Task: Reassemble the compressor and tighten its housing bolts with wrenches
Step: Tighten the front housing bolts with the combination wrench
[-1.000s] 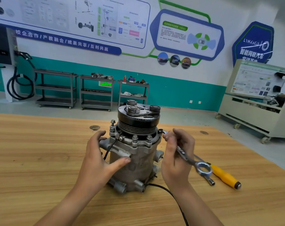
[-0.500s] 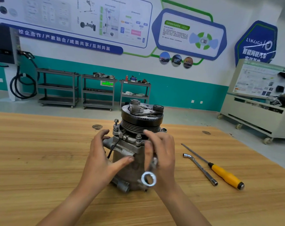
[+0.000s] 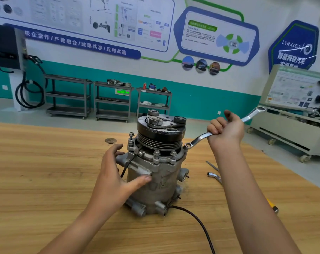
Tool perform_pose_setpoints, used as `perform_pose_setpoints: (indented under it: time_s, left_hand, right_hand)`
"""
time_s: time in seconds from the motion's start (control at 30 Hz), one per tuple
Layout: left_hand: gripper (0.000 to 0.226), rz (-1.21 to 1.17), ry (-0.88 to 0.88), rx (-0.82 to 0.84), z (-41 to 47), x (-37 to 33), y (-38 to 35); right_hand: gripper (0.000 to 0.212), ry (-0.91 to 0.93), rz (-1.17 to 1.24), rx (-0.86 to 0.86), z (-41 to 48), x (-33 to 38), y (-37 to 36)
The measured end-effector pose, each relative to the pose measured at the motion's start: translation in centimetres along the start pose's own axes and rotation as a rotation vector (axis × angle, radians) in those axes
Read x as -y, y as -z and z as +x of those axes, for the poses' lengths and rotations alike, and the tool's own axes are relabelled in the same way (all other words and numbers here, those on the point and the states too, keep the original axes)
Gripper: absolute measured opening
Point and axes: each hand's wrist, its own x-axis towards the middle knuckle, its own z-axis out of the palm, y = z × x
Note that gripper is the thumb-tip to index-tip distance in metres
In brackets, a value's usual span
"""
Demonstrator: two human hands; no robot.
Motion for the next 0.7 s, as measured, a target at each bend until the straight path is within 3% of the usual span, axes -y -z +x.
perform_pose_setpoints:
  time_s: [0.37,0.7]
  left_hand:
    - [0.101,0.004,0.001,-0.005,-0.1,-0.2,0.0]
    - [0.099,0.002,0.010,-0.010,-0.1,-0.4,-0.1]
  right_hand:
    - [0.027,-0.327,-0.121,0.082,4.6,-1.7,-0.6]
    - [0.029,-0.504,-0.195,0.152,6.2,-3.1,-0.7]
